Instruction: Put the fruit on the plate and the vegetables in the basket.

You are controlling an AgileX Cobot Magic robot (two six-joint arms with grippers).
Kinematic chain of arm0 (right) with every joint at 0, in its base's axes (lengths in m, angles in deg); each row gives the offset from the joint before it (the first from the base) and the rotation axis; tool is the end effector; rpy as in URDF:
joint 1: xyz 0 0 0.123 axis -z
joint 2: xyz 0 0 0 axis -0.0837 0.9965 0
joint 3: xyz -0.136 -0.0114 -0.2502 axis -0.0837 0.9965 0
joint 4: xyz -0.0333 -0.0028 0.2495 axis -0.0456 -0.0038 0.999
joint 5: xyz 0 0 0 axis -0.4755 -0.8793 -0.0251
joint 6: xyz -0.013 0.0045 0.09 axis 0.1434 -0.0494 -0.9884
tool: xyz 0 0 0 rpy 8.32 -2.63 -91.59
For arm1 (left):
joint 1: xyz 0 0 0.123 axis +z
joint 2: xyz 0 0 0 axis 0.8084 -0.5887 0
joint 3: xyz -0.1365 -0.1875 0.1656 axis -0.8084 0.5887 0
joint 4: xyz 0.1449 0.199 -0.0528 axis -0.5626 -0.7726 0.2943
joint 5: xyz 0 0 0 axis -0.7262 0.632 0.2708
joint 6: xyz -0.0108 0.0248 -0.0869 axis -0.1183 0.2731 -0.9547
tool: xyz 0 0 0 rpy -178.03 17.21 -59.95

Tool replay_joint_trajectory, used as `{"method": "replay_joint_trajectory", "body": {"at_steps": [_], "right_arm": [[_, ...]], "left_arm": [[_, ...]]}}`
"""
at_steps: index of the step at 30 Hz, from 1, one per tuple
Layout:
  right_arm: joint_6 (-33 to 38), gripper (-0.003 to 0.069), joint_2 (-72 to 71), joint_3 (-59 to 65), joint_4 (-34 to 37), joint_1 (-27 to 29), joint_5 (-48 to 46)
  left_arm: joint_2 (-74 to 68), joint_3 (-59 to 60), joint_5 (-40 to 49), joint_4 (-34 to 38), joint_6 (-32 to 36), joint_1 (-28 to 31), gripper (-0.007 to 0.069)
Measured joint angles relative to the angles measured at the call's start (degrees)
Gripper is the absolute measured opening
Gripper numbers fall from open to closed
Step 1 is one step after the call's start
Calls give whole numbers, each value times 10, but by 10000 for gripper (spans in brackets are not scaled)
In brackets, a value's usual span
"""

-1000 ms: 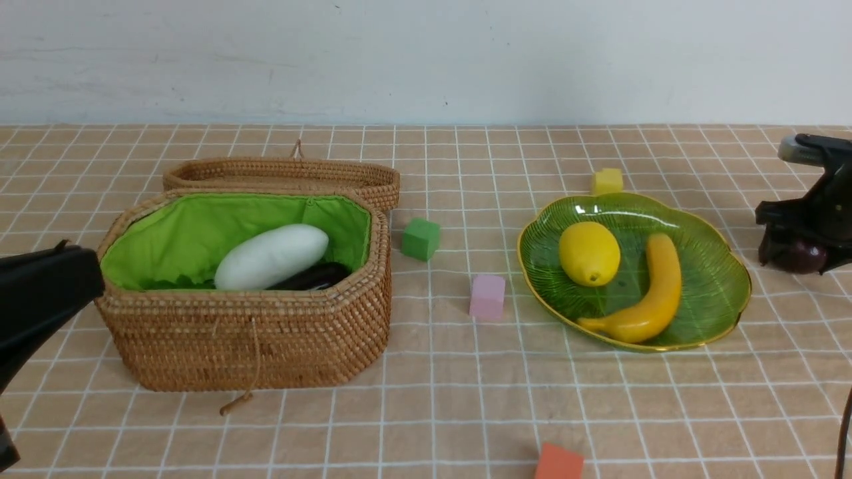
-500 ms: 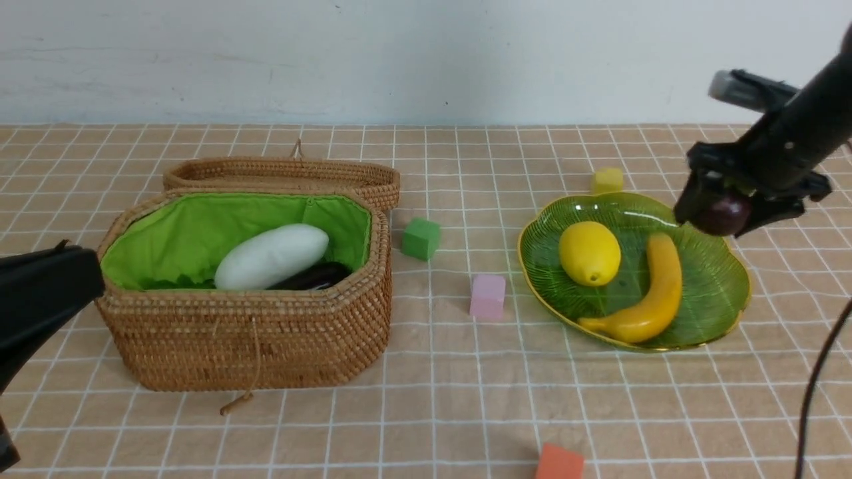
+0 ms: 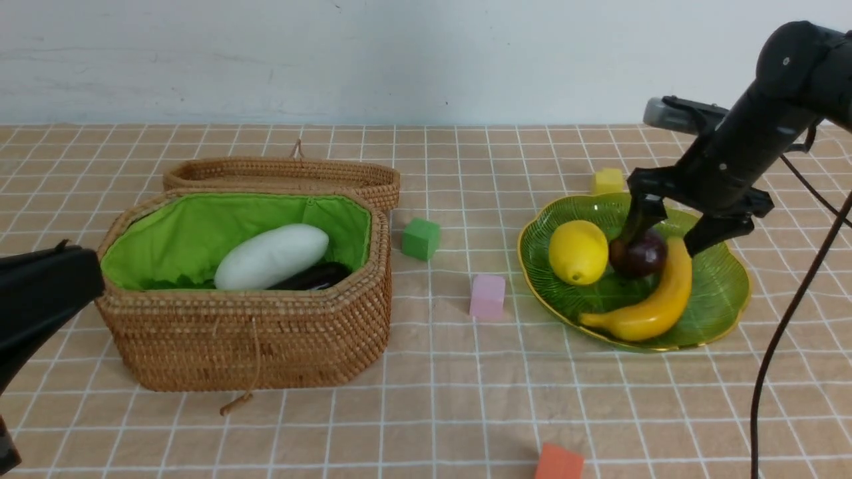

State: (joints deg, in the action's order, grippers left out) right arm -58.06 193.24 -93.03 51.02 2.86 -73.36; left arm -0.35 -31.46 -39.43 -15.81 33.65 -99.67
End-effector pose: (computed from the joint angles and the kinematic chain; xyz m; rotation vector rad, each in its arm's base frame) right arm 0.4652 0.0414 0.2402 -0.0492 2.8358 0.4219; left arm 0.0811 -0.0534 0.3598 0.3855 1.6871 -0.5054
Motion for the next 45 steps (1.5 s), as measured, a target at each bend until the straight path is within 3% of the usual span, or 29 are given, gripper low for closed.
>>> {"method": "replay_joint_trajectory", "body": {"at_steps": [2, 6, 8, 12, 16, 23, 31, 33, 41, 45], "right_arm": [[-2, 652, -18, 0, -2, 0, -19], [-4, 534, -79, 8, -20, 0, -31], [-6, 394, -151, 43, -28, 0, -32], [-6, 202, -270, 136, -30, 0, -35], [-6, 89, -396, 260, -34, 0, -39], [-24, 64, -657, 495, -35, 0, -39], [-92, 64, -981, 719, -58, 0, 48], [-104, 64, -1011, 739, -63, 0, 67], [-155, 72, -1153, 888, -66, 0, 286], [-156, 80, -1166, 936, -67, 0, 321]], "left_arm": [[0, 0, 1, 0, 0, 0, -5], [1, 0, 0, -1, 0, 0, -13], [20, 7, -4, -5, 0, 0, -13], [92, 51, -20, -12, -1, 0, -13], [185, 132, -56, -13, -7, 0, -13], [281, 237, -132, -18, -9, 0, -13], [287, 278, -151, -22, -9, 0, -13], [287, 280, -149, -22, -9, 0, -13], [287, 280, -120, -22, -9, 0, -13], [287, 280, -110, -22, -9, 0, -13]]}}
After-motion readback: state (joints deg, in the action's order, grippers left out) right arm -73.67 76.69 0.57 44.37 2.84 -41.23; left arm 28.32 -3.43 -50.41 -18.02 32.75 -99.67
